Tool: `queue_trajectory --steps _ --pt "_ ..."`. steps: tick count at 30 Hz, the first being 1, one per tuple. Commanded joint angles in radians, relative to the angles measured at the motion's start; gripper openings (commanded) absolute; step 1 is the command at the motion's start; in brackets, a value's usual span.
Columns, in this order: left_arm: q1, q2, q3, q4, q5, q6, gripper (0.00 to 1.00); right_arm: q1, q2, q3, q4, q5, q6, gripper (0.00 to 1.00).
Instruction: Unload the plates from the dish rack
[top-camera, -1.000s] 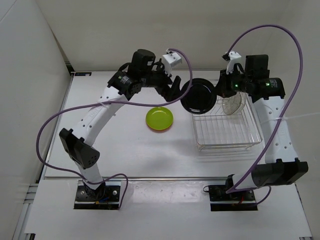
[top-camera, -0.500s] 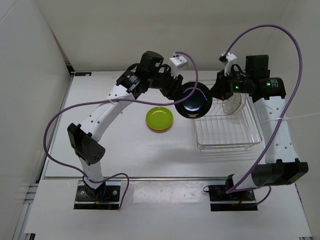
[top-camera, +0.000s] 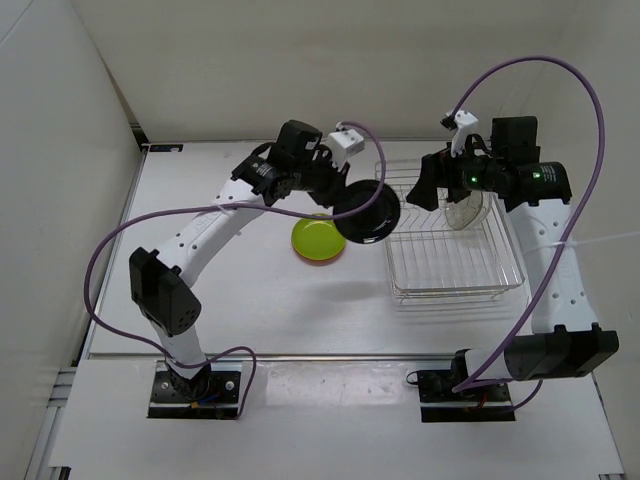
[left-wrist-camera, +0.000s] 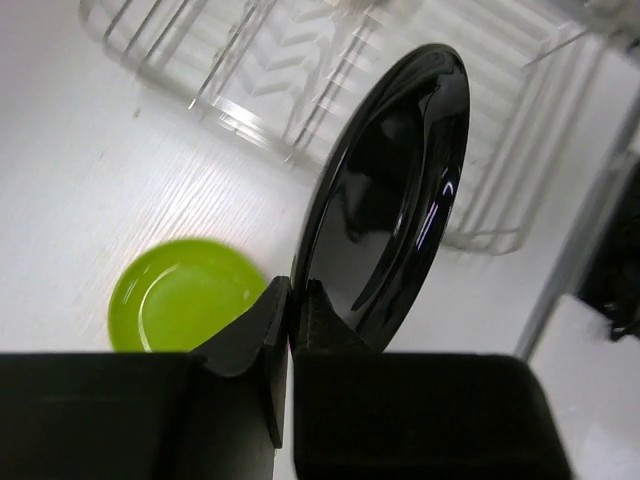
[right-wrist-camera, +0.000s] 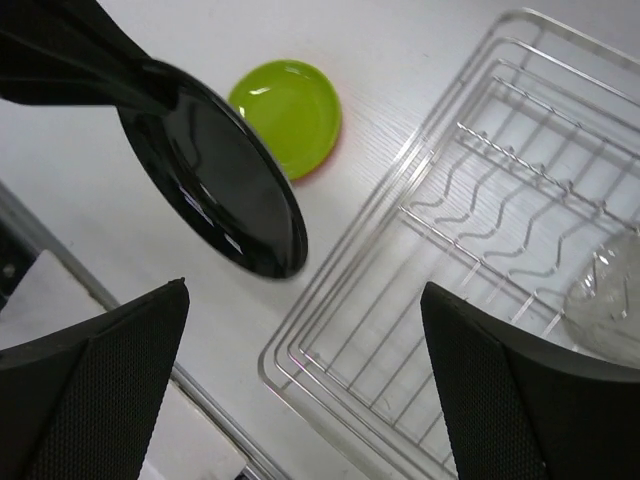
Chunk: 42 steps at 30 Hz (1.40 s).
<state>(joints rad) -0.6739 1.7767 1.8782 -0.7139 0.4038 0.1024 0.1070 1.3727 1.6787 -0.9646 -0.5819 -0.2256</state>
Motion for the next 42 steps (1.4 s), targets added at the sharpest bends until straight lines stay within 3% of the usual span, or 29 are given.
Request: queue_trajectory --steps 1,6,9,22,31,33,36,42 --pt "0.077 -0.098 -0.158 0.047 -0.081 0.054 0.11 0.000 -0.035 -0.030 0.069 0.132 0.034 1.00" --pt "0.206 -0.112 -0.371 0.151 -0.085 0.085 0.11 0.000 -0.035 -0.062 0.081 0.179 0.045 1.00" --pt "0.247 -0.080 -0.381 0.166 -0.056 0.085 0.11 0.000 -0.035 -0.071 0.081 0.179 0.045 1.00" --pt "0.323 0.118 -0.284 0.162 0.099 0.030 0.11 0.000 -0.035 -0.091 0.081 0.188 0.035 1.00" --pt "0.333 0.168 -0.243 0.153 0.112 0.020 0.11 0.000 -0.054 -0.114 0.081 0.211 0.026 1.00" --pt "0.333 0.177 -0.234 0.152 0.112 0.020 0.14 0.000 -0.073 -0.149 0.092 0.221 0.026 1.00" --pt "0.333 0.188 -0.234 0.152 0.112 0.010 0.28 0.000 -0.083 -0.169 0.101 0.232 0.026 1.00" --pt "0.333 0.210 -0.225 0.143 0.101 0.010 0.32 0.000 -0.083 -0.169 0.101 0.241 0.026 1.00"
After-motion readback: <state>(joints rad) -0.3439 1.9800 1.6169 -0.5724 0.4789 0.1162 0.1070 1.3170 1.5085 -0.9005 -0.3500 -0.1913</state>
